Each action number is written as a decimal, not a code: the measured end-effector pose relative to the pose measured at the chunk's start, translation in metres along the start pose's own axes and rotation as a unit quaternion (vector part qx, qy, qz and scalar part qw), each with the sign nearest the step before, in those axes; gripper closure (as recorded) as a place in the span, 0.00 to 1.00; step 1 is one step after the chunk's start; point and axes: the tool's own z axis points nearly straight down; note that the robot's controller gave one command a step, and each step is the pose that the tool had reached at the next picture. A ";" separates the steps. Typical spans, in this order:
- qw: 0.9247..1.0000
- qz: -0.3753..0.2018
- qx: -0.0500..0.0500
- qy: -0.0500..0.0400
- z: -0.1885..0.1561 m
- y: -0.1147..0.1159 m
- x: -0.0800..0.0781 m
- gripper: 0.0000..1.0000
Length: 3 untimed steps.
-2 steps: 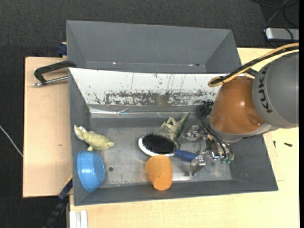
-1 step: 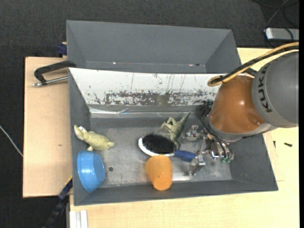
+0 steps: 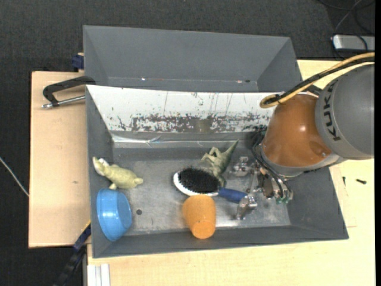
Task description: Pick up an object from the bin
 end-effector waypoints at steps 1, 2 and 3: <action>1.000 0.000 0.000 0.000 0.000 0.000 -0.001 0.00; 1.000 0.000 0.000 0.000 -0.001 0.000 -0.001 1.00; 1.000 0.000 0.000 -0.003 -0.068 0.001 -0.004 1.00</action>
Offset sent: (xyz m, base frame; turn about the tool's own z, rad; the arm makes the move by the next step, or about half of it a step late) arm 0.0000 0.0000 0.0000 0.0000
